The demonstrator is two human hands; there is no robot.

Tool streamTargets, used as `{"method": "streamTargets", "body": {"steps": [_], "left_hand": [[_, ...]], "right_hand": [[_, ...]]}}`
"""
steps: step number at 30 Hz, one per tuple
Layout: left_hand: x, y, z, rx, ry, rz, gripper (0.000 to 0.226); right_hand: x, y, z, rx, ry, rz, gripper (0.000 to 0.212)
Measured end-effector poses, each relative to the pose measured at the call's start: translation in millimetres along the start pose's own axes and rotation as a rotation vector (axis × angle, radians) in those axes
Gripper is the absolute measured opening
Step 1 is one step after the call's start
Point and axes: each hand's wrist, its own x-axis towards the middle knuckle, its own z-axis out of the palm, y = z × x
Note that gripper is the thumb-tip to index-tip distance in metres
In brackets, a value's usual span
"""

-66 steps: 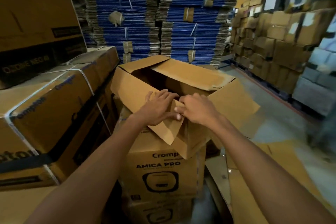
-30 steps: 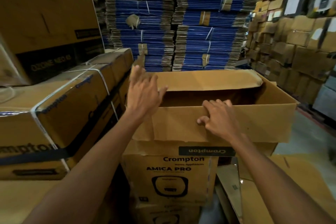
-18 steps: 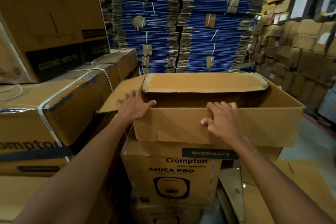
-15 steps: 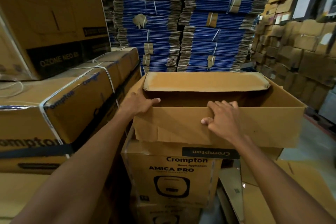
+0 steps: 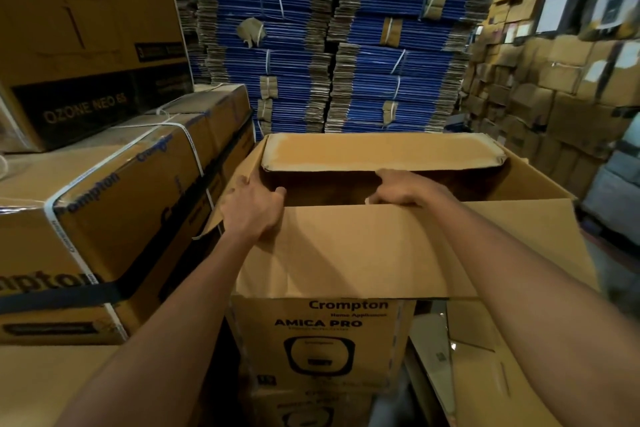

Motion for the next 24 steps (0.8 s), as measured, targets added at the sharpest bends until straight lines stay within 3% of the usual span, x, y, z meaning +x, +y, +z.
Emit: {"method": "streamTargets", "body": {"steps": [4, 7, 9, 15, 24], "left_hand": [[1, 0, -1, -0.009, 0.003, -0.001, 0.075], [1, 2, 0, -0.017, 0.008, -0.003, 0.076], [0, 2, 0, -0.022, 0.016, -0.009, 0.075], [3, 4, 4, -0.02, 0.046, -0.032, 0.075], [5, 3, 6, -0.021, 0.088, -0.03, 0.071]], "right_hand": [[18, -7, 4, 0.158, 0.468, -0.062, 0.035], [33, -6, 3, 0.116, 0.776, -0.185, 0.056], [48, -4, -2, 0.092, 0.841, -0.273, 0.068], [111, -9, -16, -0.191, 0.576, -0.223, 0.084], [171, -30, -9, -0.13, 0.335, -0.099, 0.087]]}}
